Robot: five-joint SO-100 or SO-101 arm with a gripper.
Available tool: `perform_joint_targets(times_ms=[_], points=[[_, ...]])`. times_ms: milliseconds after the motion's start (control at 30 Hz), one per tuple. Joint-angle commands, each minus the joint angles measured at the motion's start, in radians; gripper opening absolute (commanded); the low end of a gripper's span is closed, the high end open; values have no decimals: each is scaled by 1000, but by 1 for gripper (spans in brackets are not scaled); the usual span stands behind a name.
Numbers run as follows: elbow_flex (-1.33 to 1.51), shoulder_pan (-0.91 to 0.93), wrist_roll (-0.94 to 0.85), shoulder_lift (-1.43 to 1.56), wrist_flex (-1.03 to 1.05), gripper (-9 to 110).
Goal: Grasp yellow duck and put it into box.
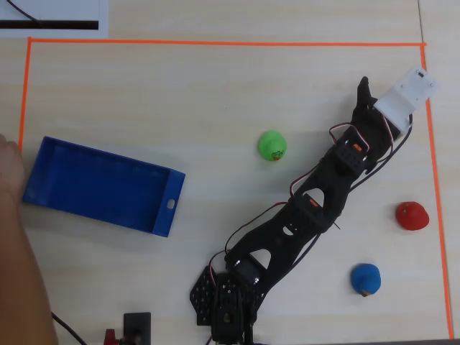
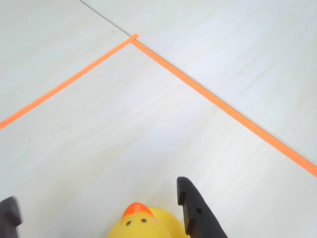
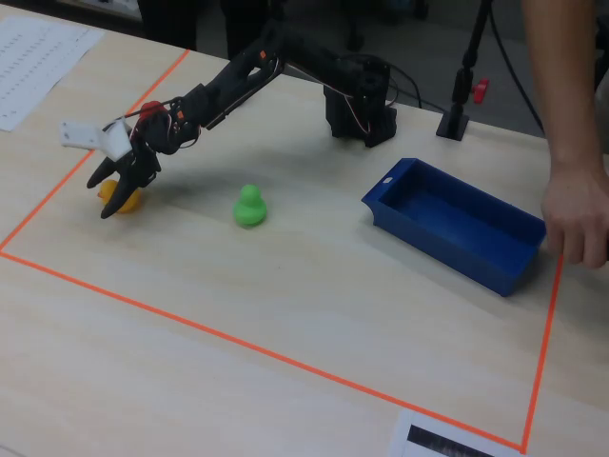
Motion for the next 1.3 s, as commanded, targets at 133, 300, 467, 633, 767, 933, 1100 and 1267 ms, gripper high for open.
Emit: perform_joint_targets(times_ms=[133, 300, 467, 633, 767, 933, 1100, 1267], points=[[-77, -11, 6, 8, 26, 20], [-61, -21, 9, 38, 61, 4], [-63, -40, -14, 75, 163, 0], [-58, -43, -6, 104, 225, 0], [-60, -43, -2, 118, 227, 0], [-176, -48, 77, 124, 367, 0], [-256, -89, 181, 213, 535, 0], [-245, -164, 241, 399, 788, 0]])
